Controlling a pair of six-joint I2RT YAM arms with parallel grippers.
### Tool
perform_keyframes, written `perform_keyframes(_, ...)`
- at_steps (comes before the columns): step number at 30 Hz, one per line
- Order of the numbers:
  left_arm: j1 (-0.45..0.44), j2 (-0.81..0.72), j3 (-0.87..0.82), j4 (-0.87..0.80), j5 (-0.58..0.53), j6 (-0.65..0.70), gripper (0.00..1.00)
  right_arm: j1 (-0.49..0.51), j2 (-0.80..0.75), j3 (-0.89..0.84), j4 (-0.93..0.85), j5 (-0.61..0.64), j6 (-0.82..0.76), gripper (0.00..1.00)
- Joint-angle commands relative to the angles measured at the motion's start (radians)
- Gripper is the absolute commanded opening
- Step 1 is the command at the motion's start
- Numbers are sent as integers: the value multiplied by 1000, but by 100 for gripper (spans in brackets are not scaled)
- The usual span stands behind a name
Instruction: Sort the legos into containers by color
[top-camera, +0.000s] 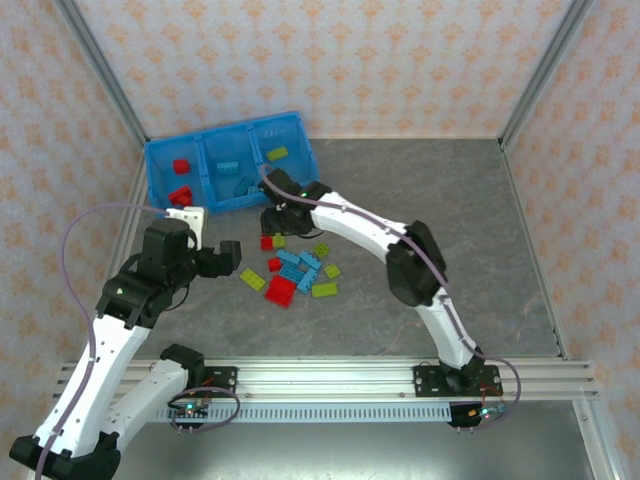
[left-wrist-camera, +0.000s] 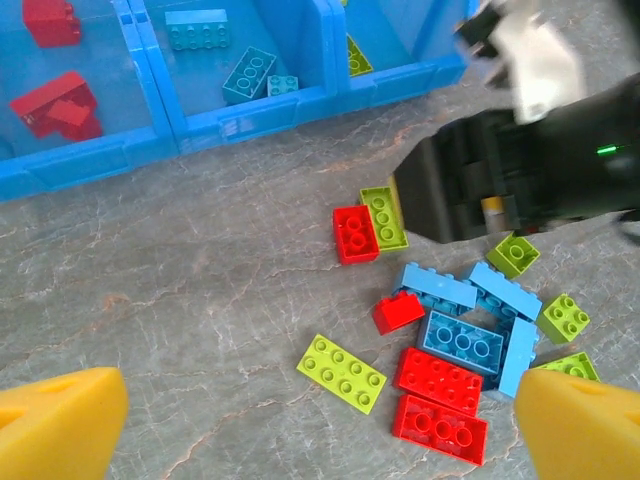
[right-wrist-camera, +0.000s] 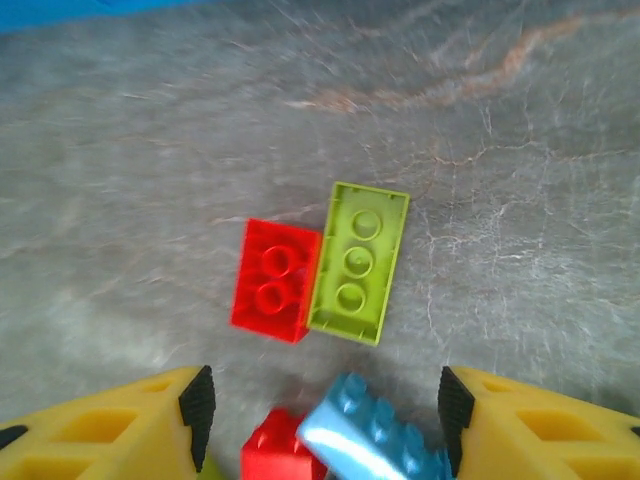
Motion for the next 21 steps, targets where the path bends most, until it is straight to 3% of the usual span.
perform_keyframes(1,11,-15,-12,-25,-27,-2,100,33,66,135,-123,79,16,62)
perform_keyframes(7,13,-11,-14,-21,-38,-2,100,39,146,219,-145,96,12,57)
perform_keyframes(10,12,39,-15,-9,-77,-135,100,38,72,126,-94,131,19,56)
perform_keyframes(15,13,280,-13,119,34,-351,95,11,-125,-108,36,145,52,56)
perform_keyframes(21,8,608,73,269,66,-341,91,-57,-352,-380,97,125,86,57)
